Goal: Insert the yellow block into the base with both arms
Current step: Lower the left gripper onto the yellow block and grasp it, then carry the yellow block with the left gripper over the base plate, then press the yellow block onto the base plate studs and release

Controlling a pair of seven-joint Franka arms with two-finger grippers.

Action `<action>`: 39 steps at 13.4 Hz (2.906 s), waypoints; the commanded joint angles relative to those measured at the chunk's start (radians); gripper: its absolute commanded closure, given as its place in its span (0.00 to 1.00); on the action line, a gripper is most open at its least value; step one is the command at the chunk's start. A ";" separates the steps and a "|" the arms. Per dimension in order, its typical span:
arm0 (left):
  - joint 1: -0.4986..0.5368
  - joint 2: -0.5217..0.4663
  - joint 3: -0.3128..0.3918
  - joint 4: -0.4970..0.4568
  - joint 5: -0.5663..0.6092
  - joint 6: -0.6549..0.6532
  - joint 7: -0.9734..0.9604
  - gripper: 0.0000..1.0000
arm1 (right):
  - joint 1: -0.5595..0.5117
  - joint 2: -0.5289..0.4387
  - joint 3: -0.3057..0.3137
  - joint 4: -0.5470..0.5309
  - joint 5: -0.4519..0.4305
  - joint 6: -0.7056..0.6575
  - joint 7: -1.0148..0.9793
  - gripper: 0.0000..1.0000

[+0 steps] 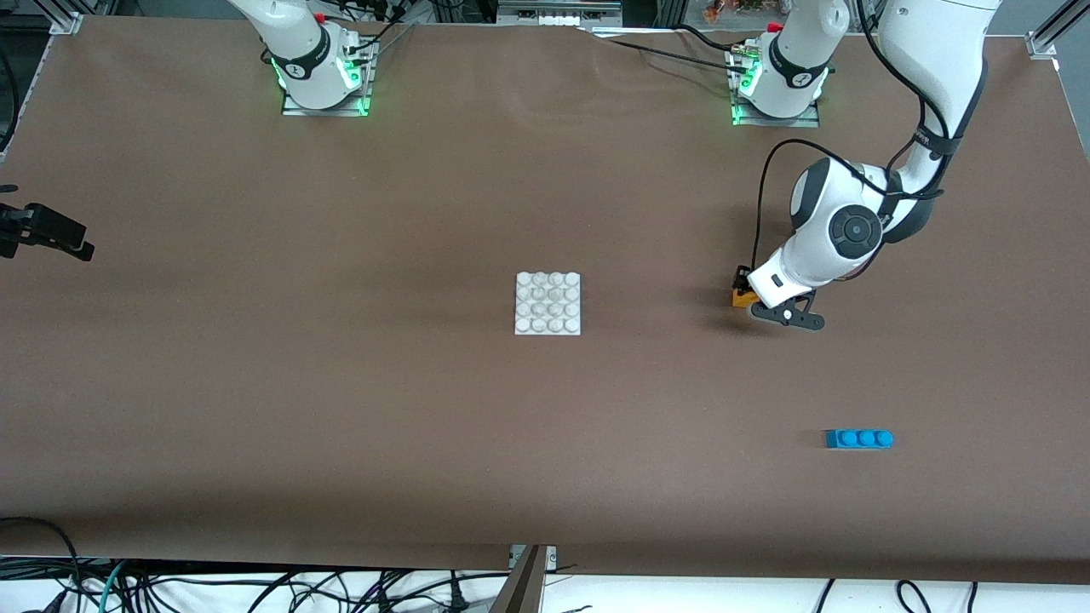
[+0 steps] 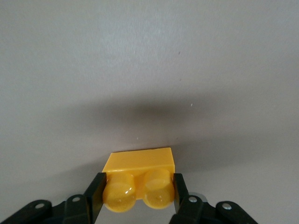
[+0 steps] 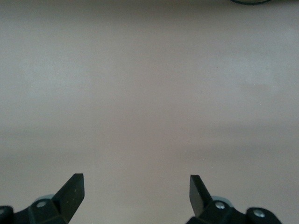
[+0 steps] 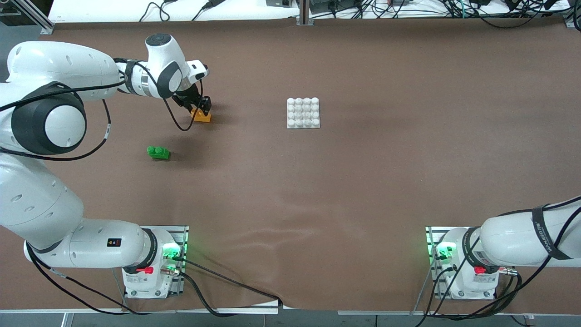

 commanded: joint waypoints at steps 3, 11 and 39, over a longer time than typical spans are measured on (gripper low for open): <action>-0.062 -0.015 -0.007 0.252 -0.009 -0.317 -0.009 0.78 | 0.000 -0.001 0.000 0.003 0.002 -0.001 -0.017 0.00; -0.337 0.189 -0.005 0.668 -0.020 -0.481 -0.321 0.79 | 0.000 0.004 0.000 0.003 0.002 -0.001 -0.017 0.00; -0.638 0.540 0.016 0.966 0.025 -0.404 -0.724 0.00 | -0.005 0.009 -0.002 0.010 0.002 0.001 -0.020 0.00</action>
